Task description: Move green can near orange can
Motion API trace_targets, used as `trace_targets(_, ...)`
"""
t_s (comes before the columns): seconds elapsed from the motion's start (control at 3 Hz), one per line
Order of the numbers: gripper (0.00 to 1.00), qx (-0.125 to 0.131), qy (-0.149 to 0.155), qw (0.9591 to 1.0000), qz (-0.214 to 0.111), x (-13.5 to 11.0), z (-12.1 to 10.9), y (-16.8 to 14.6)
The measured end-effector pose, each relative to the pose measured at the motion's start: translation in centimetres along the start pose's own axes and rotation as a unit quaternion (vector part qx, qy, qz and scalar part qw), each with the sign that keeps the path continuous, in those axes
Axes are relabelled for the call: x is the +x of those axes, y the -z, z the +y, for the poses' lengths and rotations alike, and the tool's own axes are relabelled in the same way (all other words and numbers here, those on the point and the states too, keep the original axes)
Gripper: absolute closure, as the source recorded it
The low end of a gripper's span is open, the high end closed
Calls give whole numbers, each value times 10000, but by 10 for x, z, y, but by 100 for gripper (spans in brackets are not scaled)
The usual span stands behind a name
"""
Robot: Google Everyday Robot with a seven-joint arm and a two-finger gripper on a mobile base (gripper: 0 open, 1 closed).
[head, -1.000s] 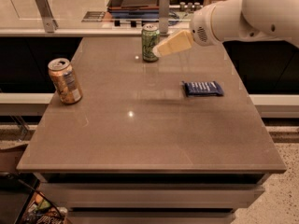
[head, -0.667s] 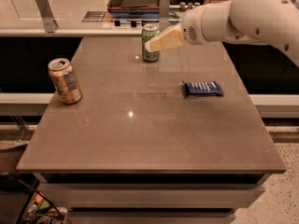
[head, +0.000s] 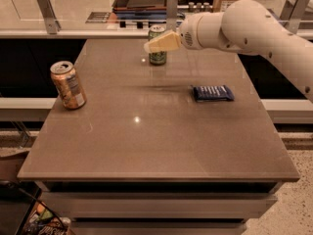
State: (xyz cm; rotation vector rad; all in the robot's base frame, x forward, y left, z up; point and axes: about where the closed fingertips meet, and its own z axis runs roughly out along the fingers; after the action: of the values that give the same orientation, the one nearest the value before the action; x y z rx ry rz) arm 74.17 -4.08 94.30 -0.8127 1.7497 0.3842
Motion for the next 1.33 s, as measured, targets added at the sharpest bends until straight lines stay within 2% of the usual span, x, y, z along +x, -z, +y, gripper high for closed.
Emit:
trace_targets(0.33, 0, -80, -207, 9997, -138, 12, -6, -30)
trace_targets(1.0, 0, -50, -203, 9997, -130, 10, -6, -31)
trace_targets(1.33, 0, -106, -343, 9991, -222, 12, -13, -51)
